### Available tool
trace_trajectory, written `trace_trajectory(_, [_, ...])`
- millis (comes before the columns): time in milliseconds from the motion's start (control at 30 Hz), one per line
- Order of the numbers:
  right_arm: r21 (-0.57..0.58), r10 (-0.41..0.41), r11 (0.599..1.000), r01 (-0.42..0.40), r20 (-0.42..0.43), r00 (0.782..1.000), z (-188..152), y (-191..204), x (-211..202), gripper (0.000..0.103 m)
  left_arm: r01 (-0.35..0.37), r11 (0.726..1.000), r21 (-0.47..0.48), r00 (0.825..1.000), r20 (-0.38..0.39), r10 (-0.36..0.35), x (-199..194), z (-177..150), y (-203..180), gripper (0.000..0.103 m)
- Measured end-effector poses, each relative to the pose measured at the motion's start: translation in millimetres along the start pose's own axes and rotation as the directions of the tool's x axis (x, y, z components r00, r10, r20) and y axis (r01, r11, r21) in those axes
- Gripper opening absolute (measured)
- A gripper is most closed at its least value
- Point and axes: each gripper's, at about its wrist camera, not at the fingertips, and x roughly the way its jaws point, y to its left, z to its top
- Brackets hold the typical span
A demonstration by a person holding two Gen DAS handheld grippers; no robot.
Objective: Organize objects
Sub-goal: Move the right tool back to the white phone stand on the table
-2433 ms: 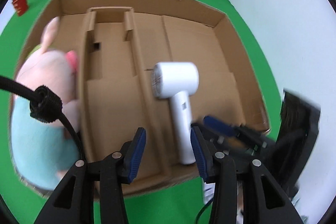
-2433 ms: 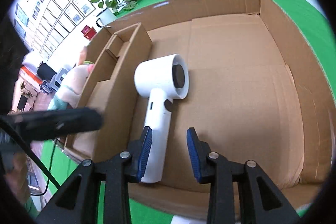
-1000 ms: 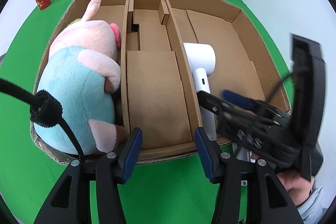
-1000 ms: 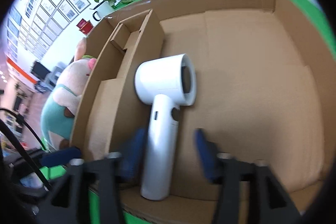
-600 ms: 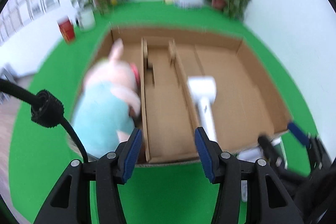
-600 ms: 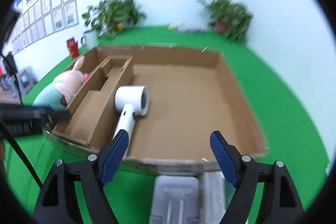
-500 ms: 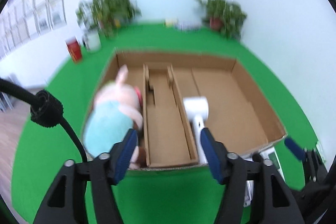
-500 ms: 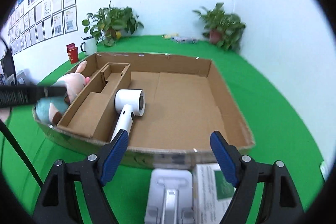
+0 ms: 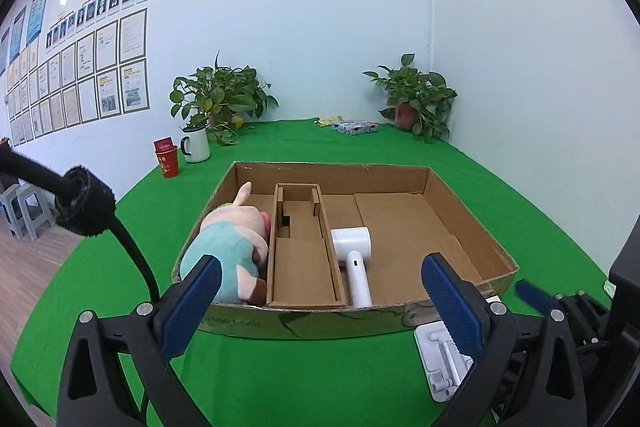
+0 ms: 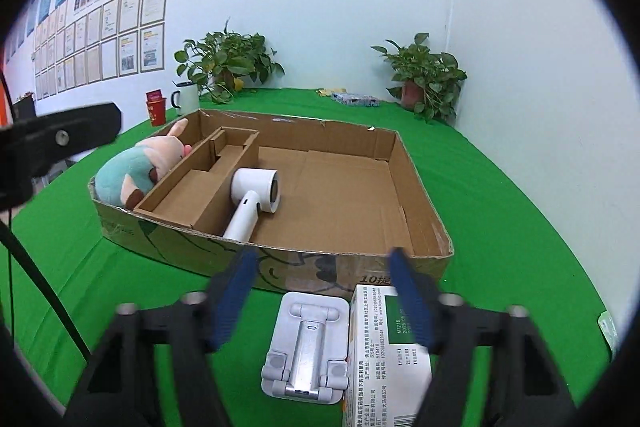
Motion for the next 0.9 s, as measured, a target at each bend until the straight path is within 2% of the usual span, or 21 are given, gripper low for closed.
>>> trace_trajectory(67, [0.008, -0.001, 1.000, 0.001, -0.011, 1.000, -2, -1, 0, 0.033, -0.005, 1.000, -0.009, 1.000, 0.004, 0.005, -1, -3, -2, 0.101])
trace_trajectory(133, [0.022, 0.011, 1.000, -0.010, -0.012, 1.000, -4, -5, -2, 0.033, -0.016, 0.999, -0.030, 1.000, -0.004, 0.015, 1, -6, 1, 0.099])
trace_trajectory(167, [0.027, 0.024, 0.999, -0.024, -0.010, 1.000, -4, -6, -2, 0.036, -0.011, 0.999, -0.042, 1.000, -0.009, 0.011, 2, -7, 3, 0.088])
trace_trajectory(200, [0.030, 0.037, 0.999, -0.036, -0.015, 0.999, -5, -8, -3, 0.052, 0.003, 0.998, -0.057, 1.000, -0.015, -0.004, 3, -8, 7, 0.062])
trace_trajectory(233, [0.031, 0.048, 0.998, -0.047, -0.020, 0.999, -6, -9, -3, 0.063, 0.022, 0.998, -0.063, 0.999, -0.036, -0.024, 9, -9, 10, 0.048])
trace_trajectory(267, [0.033, 0.057, 0.998, -0.056, -0.021, 0.998, -8, -9, -4, 0.081, 0.040, 0.997, -0.068, 0.997, -0.060, -0.045, 15, -11, 12, 0.025])
trace_trajectory(300, [0.038, 0.063, 0.997, -0.063, -0.014, 0.998, -10, -10, -7, 0.082, 0.068, 0.995, -0.075, 0.993, -0.092, -0.075, 21, -13, 13, 0.020])
trace_trajectory(367, [0.038, 0.106, 0.994, -0.105, -0.021, 0.994, -17, -10, -9, 0.082, 0.113, 0.991, -0.077, 0.984, -0.127, -0.122, 28, -19, 13, 0.020])
trace_trajectory(433, [0.030, 0.211, 0.977, -0.209, -0.081, 0.974, -27, -5, -6, 0.082, 0.139, 0.989, -0.051, 0.978, -0.147, -0.146, 32, -27, 9, 0.038])
trace_trajectory(467, [0.025, 0.243, 0.970, -0.241, -0.101, 0.965, -32, -1, -5, 0.082, 0.150, 0.988, -0.043, 0.974, -0.165, -0.155, 34, -31, 6, 0.073])
trace_trajectory(500, [0.018, 0.278, 0.960, -0.278, -0.117, 0.953, -39, 6, -5, 0.082, 0.166, 0.985, -0.054, 0.968, -0.182, -0.173, 37, -36, 6, 0.096])
trace_trajectory(567, [0.035, 0.363, 0.931, -0.362, -0.149, 0.920, -51, 17, -4, 0.082, 0.222, 0.970, -0.102, 0.951, -0.195, -0.239, 43, -43, 8, 0.097])
trace_trajectory(633, [0.062, 0.428, 0.904, -0.424, -0.177, 0.886, -61, 23, -1, 0.082, 0.298, 0.940, -0.169, 0.911, -0.244, -0.332, 55, -51, 12, 0.097])
trace_trajectory(667, [0.068, 0.436, 0.900, -0.431, -0.185, 0.881, -64, 26, 0, 0.082, 0.324, 0.924, -0.206, 0.891, -0.262, -0.371, 61, -54, 13, 0.097])
trace_trajectory(700, [0.070, 0.433, 0.901, -0.428, -0.191, 0.881, -67, 27, 1, 0.082, 0.354, 0.902, -0.248, 0.865, -0.279, -0.416, 68, -59, 14, 0.097])
trace_trajectory(767, [0.068, 0.422, 0.906, -0.417, -0.204, 0.884, -70, 26, 3, 0.082, 0.395, 0.871, -0.292, 0.829, -0.295, -0.475, 79, -65, 14, 0.097])
trace_trajectory(833, [0.083, 0.405, 0.914, -0.397, -0.221, 0.887, -74, 20, 6, 0.082, 0.419, 0.852, -0.315, 0.803, -0.309, -0.509, 90, -73, 11, 0.097])
trace_trajectory(900, [0.093, 0.396, 0.918, -0.385, -0.228, 0.889, -79, 13, 4, 0.082, 0.421, 0.844, -0.332, 0.785, -0.333, -0.523, 100, -80, 8, 0.097])
